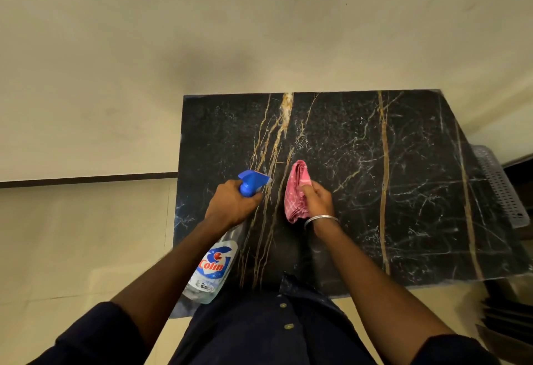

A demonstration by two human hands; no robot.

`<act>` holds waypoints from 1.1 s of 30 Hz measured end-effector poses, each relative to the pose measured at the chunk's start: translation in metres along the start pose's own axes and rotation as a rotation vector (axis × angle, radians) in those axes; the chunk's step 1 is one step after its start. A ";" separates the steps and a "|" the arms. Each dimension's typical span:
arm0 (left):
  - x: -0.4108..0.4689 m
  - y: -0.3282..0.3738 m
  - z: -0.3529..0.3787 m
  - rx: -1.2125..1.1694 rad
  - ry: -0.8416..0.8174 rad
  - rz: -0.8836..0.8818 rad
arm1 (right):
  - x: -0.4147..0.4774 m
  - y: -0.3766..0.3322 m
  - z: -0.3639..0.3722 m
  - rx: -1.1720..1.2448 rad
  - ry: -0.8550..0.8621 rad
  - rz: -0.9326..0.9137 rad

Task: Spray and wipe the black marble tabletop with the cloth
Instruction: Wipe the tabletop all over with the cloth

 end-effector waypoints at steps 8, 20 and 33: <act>-0.008 0.015 0.011 0.040 -0.014 0.000 | -0.001 0.019 -0.037 0.784 -0.085 0.451; -0.028 0.073 0.017 0.017 0.162 -0.035 | 0.003 0.007 -0.049 0.707 -0.235 0.557; -0.057 0.074 0.036 0.071 0.140 -0.070 | -0.002 0.003 -0.044 0.646 -0.368 0.601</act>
Point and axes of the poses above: each hand's wrist, its own x-axis towards the middle knuckle, its own z-axis out of the palm, y = z × x, the point moved 9 cm from there along x, towards the middle knuckle, and after that the axes turned 11 degrees about x, right-handed, at the moved point
